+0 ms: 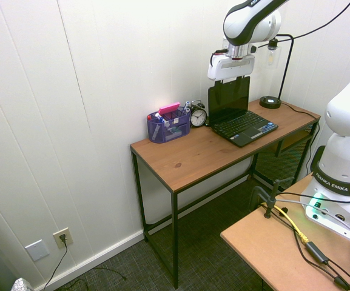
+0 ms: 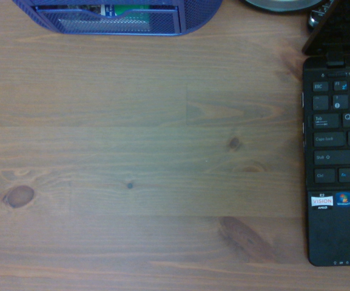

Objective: Close the laptop lid

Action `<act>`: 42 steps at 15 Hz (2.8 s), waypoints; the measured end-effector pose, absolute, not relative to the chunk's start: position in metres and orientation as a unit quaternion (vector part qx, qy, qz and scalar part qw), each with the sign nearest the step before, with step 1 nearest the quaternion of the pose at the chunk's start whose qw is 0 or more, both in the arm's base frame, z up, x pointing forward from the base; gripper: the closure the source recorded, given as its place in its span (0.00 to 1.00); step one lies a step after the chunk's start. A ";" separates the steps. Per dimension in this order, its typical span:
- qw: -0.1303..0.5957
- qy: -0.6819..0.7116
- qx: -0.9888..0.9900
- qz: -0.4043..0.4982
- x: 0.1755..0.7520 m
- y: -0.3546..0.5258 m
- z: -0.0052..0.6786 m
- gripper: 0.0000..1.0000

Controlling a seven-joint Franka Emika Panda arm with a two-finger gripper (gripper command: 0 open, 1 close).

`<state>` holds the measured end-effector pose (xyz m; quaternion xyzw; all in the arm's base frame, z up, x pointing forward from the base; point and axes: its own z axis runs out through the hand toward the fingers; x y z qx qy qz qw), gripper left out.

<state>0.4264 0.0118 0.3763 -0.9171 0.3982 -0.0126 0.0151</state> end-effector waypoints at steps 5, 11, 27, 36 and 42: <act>0.024 0.409 -0.911 -0.031 0.445 0.000 0.395 0.00; 0.006 0.454 -0.889 -0.061 0.496 -0.069 0.409 0.00; 0.009 0.523 -0.848 -0.089 0.621 -0.164 0.400 1.00; 0.020 0.537 -0.841 -0.068 0.647 -0.167 0.356 1.00; 0.031 0.542 -0.839 -0.043 0.646 -0.179 0.327 1.00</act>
